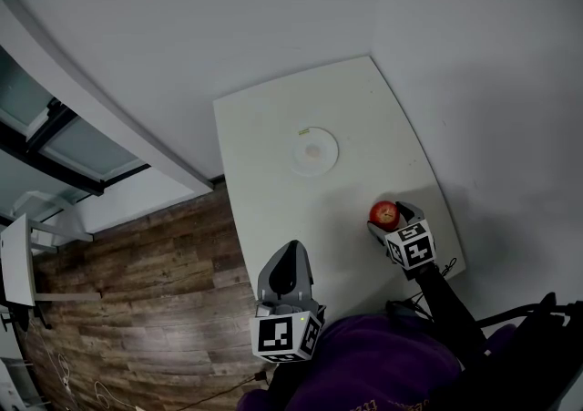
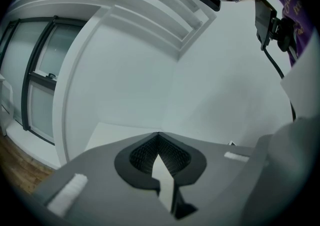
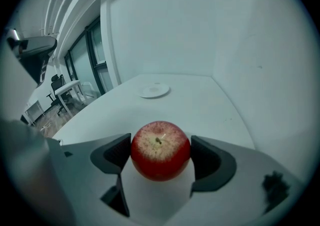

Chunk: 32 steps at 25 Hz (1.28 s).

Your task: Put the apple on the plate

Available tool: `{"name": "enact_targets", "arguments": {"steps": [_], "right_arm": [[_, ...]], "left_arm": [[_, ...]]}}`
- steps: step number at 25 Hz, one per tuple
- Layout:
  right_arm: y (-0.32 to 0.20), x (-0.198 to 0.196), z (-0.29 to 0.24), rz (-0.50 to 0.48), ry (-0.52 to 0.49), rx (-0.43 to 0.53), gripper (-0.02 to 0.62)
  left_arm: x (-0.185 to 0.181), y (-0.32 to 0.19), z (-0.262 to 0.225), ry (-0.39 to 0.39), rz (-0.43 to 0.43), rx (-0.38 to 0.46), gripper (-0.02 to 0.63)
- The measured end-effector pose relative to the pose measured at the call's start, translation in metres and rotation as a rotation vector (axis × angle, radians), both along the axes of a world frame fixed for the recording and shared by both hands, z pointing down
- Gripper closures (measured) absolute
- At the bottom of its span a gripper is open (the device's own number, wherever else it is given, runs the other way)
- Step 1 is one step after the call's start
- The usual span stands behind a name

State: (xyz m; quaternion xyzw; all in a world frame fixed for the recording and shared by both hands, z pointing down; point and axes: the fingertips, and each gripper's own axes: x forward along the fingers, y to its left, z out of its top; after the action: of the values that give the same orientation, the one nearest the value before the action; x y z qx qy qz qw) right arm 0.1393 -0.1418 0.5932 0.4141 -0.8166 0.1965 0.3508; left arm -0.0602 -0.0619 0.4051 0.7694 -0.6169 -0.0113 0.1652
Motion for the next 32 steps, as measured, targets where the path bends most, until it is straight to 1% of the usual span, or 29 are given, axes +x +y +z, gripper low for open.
{"name": "enact_targets", "arguments": {"steps": [4, 13, 24, 32], "right_arm": [[0.001, -0.001, -0.001, -0.016, 0.013, -0.006, 0.218], [-0.011, -0.014, -0.018, -0.051, 0.012, 0.036, 0.218], [-0.031, -0.048, -0.026, -0.14, 0.01, 0.056, 0.218], [-0.046, -0.072, -0.031, -0.184, 0.008, 0.083, 0.218]], "left_arm": [[-0.001, -0.001, 0.0, 0.003, 0.001, 0.003, 0.6], [-0.006, -0.004, 0.003, 0.014, -0.011, -0.001, 0.6], [-0.017, -0.007, 0.006, 0.024, -0.046, -0.01, 0.6], [-0.029, -0.009, 0.011, 0.024, -0.077, -0.026, 0.6]]}}
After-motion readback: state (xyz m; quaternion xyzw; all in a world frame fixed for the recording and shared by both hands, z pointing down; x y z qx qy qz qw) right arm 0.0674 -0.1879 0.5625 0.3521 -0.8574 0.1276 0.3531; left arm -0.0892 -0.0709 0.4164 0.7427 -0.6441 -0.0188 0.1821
